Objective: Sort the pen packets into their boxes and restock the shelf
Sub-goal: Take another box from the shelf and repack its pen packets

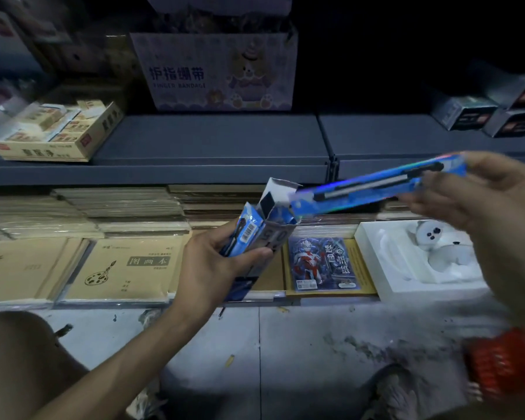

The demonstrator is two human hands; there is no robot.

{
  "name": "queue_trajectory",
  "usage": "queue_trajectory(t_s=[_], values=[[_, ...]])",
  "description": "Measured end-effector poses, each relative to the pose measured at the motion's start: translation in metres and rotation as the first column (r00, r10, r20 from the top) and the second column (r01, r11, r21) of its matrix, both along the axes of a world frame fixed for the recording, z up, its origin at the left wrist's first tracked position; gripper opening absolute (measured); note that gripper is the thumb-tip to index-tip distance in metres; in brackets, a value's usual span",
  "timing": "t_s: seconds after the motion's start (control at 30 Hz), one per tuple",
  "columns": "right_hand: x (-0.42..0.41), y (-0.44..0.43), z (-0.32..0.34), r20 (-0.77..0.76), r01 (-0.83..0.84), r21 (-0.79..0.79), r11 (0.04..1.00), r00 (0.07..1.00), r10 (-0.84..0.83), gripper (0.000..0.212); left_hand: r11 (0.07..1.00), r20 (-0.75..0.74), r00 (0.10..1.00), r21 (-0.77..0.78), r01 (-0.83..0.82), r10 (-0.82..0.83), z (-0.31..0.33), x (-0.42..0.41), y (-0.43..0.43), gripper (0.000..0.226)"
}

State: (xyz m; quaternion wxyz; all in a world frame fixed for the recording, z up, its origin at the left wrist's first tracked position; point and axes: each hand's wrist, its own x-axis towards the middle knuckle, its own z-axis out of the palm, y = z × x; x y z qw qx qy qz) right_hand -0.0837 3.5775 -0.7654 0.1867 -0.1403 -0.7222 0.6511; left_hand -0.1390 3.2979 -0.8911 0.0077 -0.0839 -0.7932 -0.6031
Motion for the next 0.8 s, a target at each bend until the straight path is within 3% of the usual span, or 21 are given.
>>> queue_trajectory(t_s=[0.1,0.27,0.7,0.8], values=[[0.003,-0.001,-0.006,0.039,0.049,0.038,0.998,0.998,-0.050,0.012,0.998,0.041,0.999,0.060,-0.003,0.001,-0.008,0.000,-0.002,0.040],[0.007,-0.002,-0.014,-0.054,0.064,0.106,0.992,0.997,-0.058,0.008,0.999,0.025,1.000,0.053,0.000,-0.001,-0.010,0.001,0.000,0.043],[0.002,-0.011,-0.017,-0.013,-0.009,0.245,0.969,1.000,0.013,0.016,0.999,-0.146,0.989,-0.042,-0.029,0.023,-0.008,0.004,0.003,0.057],[-0.001,-0.029,-0.030,0.060,-0.059,0.280,0.958,0.997,0.044,0.018,0.993,-0.230,0.973,-0.107,-0.047,0.021,-0.005,0.009,0.007,0.058]])
